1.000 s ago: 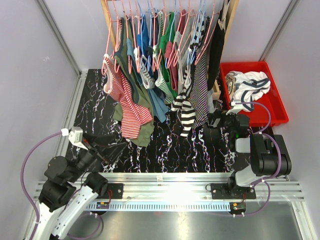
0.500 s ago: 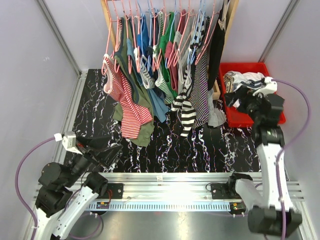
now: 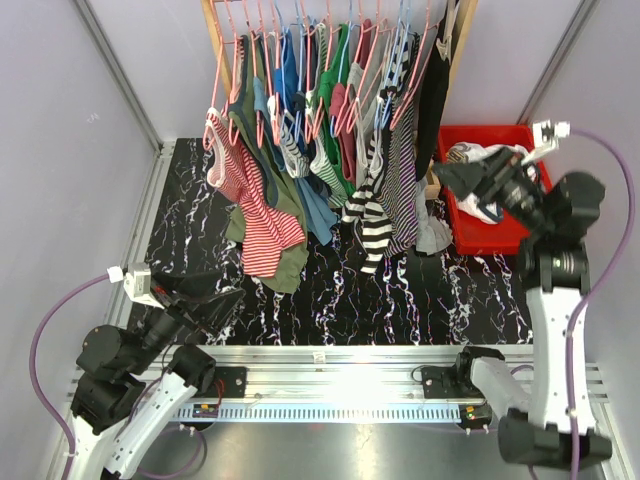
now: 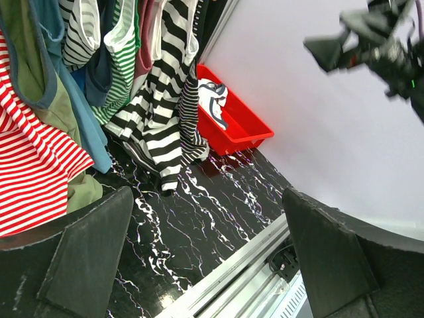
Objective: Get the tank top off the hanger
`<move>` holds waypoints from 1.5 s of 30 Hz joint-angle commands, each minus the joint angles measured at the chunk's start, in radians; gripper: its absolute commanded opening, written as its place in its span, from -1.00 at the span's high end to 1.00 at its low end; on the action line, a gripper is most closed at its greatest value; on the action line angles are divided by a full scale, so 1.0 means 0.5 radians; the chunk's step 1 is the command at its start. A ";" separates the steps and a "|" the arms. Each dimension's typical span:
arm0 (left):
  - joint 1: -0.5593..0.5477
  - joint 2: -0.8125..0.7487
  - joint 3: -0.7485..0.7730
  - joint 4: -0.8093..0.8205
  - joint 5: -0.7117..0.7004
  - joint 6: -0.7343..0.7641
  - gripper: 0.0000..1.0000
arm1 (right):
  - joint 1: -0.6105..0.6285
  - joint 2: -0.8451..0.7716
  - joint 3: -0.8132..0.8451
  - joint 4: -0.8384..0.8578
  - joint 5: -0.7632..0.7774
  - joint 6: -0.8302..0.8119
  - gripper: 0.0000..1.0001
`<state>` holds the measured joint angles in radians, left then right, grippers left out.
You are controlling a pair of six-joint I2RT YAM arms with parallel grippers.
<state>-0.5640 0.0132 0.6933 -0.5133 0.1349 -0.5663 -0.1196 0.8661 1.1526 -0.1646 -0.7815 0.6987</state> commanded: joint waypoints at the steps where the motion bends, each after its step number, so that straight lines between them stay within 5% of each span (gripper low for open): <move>1: -0.010 0.032 0.015 0.100 0.016 0.010 -0.98 | 0.061 0.203 0.311 0.197 -0.094 0.124 -0.99; 3: -0.010 0.032 0.022 0.097 0.013 0.007 -0.98 | 0.159 0.353 0.507 0.210 0.001 0.094 -1.00; 9: -0.010 0.004 0.080 0.042 0.003 0.022 -0.98 | 0.735 0.982 1.601 -0.784 0.775 -0.519 -1.00; 11: -0.010 -0.008 0.098 0.020 -0.012 0.028 -0.98 | 0.797 1.145 1.787 -0.953 0.958 -0.566 -0.77; 14: -0.010 -0.020 0.104 -0.007 -0.027 0.028 -0.98 | 0.865 1.375 2.215 -1.177 1.191 -0.563 0.05; 24: -0.010 -0.131 0.132 -0.112 -0.064 0.040 -0.98 | 1.055 1.921 2.842 -1.579 1.887 -0.624 -0.15; 35: -0.010 -0.213 0.111 -0.173 -0.107 0.025 -0.98 | 1.074 2.112 2.883 -1.610 2.143 -0.612 -0.03; 45: -0.013 -0.272 0.077 -0.188 -0.119 0.013 -0.98 | 1.071 2.057 2.754 -1.594 2.189 -0.646 0.65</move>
<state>-0.5655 0.0120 0.7250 -0.6296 0.0937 -0.5659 0.4068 1.9129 2.5122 -0.9672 0.2951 0.3977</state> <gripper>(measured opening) 0.988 0.196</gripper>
